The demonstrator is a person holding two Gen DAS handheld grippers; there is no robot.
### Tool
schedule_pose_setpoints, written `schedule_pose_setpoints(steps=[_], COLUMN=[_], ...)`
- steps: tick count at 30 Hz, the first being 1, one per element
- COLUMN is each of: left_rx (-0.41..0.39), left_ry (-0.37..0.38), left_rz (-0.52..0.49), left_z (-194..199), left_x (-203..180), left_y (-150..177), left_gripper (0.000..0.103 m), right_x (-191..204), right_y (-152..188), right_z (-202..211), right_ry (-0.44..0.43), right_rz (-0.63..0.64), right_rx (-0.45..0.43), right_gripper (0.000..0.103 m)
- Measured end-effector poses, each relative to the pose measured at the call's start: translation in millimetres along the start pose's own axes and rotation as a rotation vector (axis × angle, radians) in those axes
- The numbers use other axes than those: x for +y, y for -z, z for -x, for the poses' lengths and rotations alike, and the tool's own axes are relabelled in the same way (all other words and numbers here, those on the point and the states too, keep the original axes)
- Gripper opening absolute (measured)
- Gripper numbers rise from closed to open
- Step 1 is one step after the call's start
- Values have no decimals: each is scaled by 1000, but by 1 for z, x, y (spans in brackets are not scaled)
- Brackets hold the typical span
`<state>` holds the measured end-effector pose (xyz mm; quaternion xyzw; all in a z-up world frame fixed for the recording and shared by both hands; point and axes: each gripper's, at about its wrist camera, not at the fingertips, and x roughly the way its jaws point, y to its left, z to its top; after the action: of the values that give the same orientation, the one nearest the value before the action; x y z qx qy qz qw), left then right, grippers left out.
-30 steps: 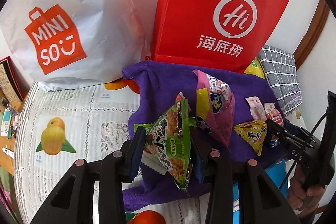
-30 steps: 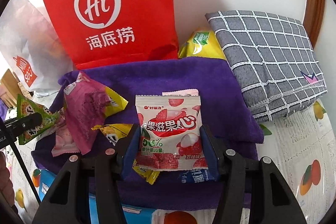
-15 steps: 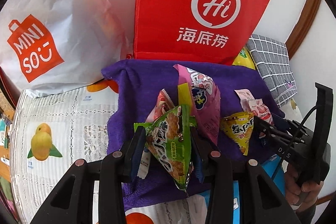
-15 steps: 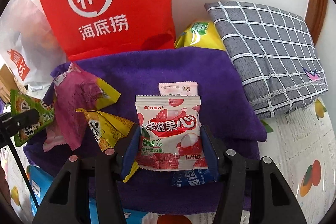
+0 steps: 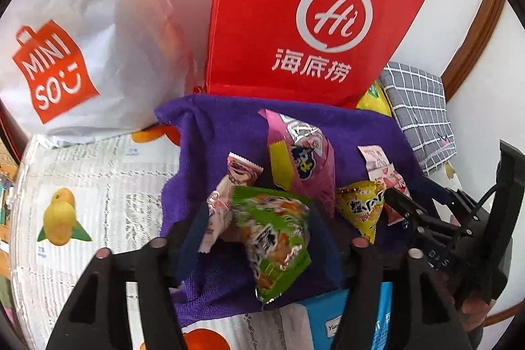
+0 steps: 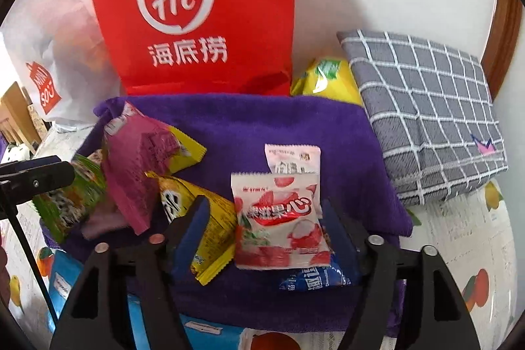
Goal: Organize snacks
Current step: 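Open both tools to drop the green bag and lychee bag on the towel, then move both tools back past the blue tissue pack to the remaining snacks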
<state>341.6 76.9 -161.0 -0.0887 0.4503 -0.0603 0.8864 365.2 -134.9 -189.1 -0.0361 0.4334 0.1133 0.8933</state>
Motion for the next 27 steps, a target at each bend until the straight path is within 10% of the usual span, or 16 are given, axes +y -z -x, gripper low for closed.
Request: schedule_pose_setpoints(steps=[27], left_rx=[-66], left_ry=[12], left_rz=[6], left_z=[96], left_x=[-1], left_y=[50], left_gripper=[69], right_x=[5], right_y=[34], right_z=[107], right_ry=[9], right_rz=[-113], right_rx=[-56], right_gripper=[77])
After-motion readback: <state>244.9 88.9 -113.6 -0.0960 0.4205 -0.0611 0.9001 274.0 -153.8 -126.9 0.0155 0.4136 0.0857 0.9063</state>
